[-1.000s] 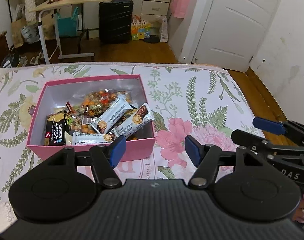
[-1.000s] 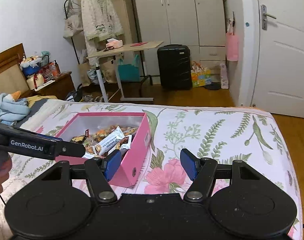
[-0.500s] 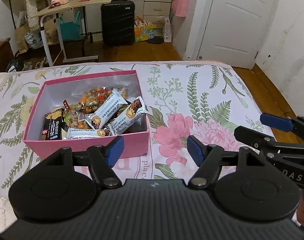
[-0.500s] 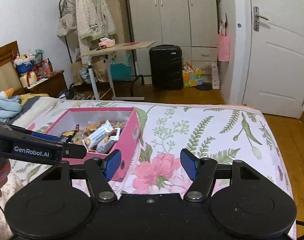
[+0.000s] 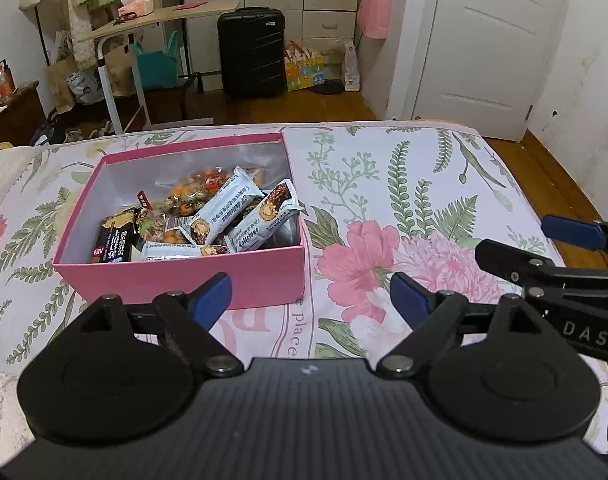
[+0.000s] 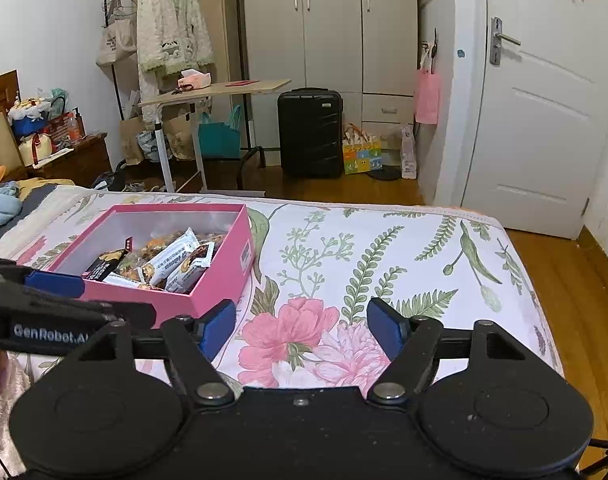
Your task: Organize snacks
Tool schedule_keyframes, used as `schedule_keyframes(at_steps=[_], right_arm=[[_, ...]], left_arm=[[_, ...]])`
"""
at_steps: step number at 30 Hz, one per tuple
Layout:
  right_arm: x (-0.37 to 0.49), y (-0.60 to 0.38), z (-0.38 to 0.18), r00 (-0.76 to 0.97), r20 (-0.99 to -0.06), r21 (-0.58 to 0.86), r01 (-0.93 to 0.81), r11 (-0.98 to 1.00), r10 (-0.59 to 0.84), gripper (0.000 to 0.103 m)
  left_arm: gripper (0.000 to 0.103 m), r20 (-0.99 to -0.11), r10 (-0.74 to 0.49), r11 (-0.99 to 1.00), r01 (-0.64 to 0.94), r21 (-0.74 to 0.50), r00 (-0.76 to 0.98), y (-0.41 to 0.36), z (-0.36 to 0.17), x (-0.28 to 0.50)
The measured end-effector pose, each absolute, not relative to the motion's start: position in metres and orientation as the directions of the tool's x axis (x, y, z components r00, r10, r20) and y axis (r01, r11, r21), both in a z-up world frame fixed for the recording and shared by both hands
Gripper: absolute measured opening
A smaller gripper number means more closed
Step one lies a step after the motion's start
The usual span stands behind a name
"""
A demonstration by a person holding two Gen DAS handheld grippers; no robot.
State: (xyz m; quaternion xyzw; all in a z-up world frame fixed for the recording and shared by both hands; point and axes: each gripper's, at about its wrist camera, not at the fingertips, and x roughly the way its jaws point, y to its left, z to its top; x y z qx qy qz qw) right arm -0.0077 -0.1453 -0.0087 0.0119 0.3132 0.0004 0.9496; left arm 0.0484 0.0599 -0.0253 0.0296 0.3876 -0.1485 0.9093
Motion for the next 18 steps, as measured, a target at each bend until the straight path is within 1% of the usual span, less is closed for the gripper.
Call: schedule_keyframes(at_steps=[2, 4, 8, 9, 10, 11, 14, 17, 18], right_arm=[[-0.009, -0.145, -0.008, 0.8, -0.601, 0.02, 0.015, 1.0, 0.0, 0.084], [-0.009, -0.147, -0.007, 0.792, -0.61, 0.027, 0.018, 0.999, 0.002, 0.086], [-0.01, -0.152, -0.001, 0.776, -0.631, 0.042, 0.047, 0.998, -0.01, 0.087], [-0.01, -0.153, 0.0, 0.772, -0.635, 0.032, 0.056, 0.998, -0.023, 0.09], [-0.01, -0.153, 0.002, 0.769, -0.638, 0.013, 0.067, 0.998, -0.044, 0.096], [-0.011, -0.151, 0.003, 0.768, -0.637, -0.009, 0.079, 0.997, -0.066, 0.097], [-0.013, -0.149, 0.005, 0.764, -0.634, -0.062, 0.105, 0.993, -0.121, 0.098], [-0.012, -0.148, 0.005, 0.746, -0.654, -0.071, 0.107, 0.992, -0.127, 0.098], [-0.013, -0.148, 0.004, 0.746, -0.654, -0.067, 0.106, 0.992, -0.124, 0.098]], left_arm=[[0.088, -0.706, -0.238, 0.957, 0.283, -0.056, 0.667, 0.06, -0.023, 0.047], [0.091, -0.7, -0.239, 0.959, 0.275, -0.062, 0.673, 0.061, -0.019, 0.046], [0.093, -0.681, -0.235, 0.965, 0.25, -0.078, 0.694, 0.066, -0.009, 0.043], [0.094, -0.676, -0.229, 0.967, 0.242, -0.077, 0.7, 0.067, -0.007, 0.042], [0.095, -0.673, -0.222, 0.97, 0.231, -0.077, 0.706, 0.069, -0.005, 0.042], [0.095, -0.67, -0.215, 0.972, 0.222, -0.076, 0.711, 0.07, -0.004, 0.041], [0.097, -0.665, -0.182, 0.981, 0.183, -0.069, 0.724, 0.074, -0.004, 0.041], [0.097, -0.682, -0.124, 0.989, 0.146, -0.025, 0.721, 0.074, -0.003, 0.04], [0.097, -0.677, -0.126, 0.989, 0.146, -0.027, 0.726, 0.075, -0.001, 0.039]])
